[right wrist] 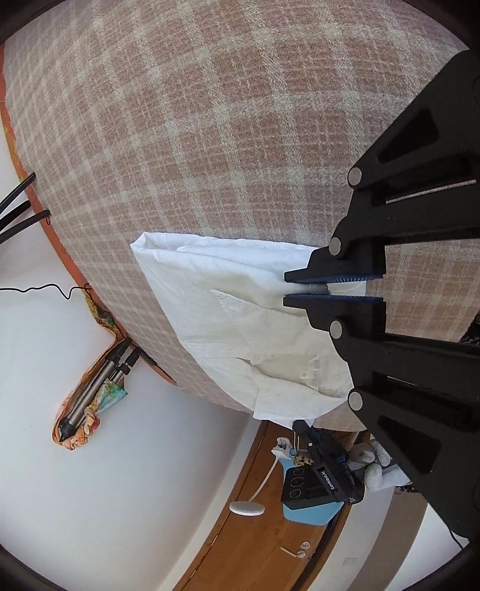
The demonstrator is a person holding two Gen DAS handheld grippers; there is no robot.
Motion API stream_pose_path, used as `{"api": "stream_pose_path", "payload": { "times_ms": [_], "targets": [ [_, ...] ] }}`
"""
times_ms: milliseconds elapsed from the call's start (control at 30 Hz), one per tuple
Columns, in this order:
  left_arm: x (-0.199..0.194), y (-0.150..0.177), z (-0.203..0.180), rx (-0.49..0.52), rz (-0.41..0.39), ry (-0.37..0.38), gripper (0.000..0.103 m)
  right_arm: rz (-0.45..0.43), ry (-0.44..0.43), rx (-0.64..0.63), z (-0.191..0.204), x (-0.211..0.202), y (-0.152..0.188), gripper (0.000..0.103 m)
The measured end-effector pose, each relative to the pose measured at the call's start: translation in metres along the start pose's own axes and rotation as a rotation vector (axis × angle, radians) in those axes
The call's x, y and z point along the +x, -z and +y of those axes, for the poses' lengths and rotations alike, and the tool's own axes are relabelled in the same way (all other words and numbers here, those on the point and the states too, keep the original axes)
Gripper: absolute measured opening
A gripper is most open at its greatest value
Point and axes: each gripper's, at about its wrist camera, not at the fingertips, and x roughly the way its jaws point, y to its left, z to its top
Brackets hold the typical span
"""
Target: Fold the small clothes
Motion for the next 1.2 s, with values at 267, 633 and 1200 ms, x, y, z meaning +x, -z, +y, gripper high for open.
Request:
{"api": "stream_pose_path", "payload": {
  "times_ms": [267, 633, 1200],
  "targets": [
    [0.013, 0.030, 0.029, -0.016, 0.046, -0.074, 0.003, 0.065, 0.091, -0.039, -0.008, 0.008, 0.017, 0.004],
    [-0.027, -0.006, -0.020, 0.192, -0.025, -0.157, 0.004, 0.023, 0.229, -0.292, 0.046, -0.020, -0.007, 0.029],
    [0.097, -0.073, -0.059, 0.375, 0.012, -0.365, 0.012, 0.093, 0.320, -0.433, 0.109, 0.142, -0.069, 0.031]
  ]
}}
